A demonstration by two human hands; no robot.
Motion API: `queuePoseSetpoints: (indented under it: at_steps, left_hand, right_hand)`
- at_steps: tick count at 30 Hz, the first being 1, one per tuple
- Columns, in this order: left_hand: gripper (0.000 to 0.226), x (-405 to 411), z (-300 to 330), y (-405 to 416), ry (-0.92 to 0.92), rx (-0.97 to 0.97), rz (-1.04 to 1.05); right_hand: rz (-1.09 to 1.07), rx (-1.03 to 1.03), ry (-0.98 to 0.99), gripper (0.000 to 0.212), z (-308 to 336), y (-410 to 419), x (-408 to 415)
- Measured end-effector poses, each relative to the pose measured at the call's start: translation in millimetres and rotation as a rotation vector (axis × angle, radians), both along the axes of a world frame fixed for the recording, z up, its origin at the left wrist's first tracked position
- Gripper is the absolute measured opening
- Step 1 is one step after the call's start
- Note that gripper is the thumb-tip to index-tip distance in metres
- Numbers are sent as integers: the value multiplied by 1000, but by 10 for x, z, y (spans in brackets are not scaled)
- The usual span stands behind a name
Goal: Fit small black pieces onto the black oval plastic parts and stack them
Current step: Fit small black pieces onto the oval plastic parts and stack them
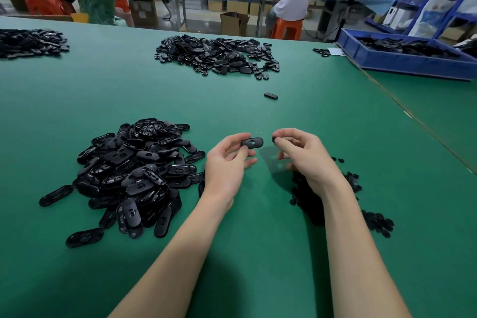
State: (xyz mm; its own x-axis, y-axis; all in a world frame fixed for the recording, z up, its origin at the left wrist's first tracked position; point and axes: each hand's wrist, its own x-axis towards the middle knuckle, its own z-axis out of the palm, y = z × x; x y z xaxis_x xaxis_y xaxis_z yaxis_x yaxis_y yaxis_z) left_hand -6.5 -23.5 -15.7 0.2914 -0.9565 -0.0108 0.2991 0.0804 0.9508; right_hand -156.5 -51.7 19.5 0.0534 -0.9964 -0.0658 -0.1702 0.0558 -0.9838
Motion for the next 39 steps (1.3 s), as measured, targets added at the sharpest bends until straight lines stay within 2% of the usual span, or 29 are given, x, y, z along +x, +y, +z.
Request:
queuePoseSetpoints:
  at_steps: [3,6,11,22,26,34,39]
  left_hand:
    - [19,8,-5,0,0,3,0]
    - [19,20,-11,-9,-12,8,9]
    - [21,33,-6,-11,-9,10,1]
    - [20,30,27,5,6,10,-4]
    - [19,35,24,2,13,20,-9]
    - [14,42,16,-7,26,22,5]
    - [21,32,25,-3,24,4,19]
  right_hand:
    - [92,21,-114,8,-4,32,18]
    - [124,-14,-97,7,-25,32,59]
    - [81,-47,-10,12,-103,18,128]
    - [-41,-145,13,17,-196,-18,243]
    - [-60,-109,-28,14,-219,-41,253]
    - [-101,-94,16,10,-262,-73,289]
    - [-110,-87,6,6,-259,-66,309]
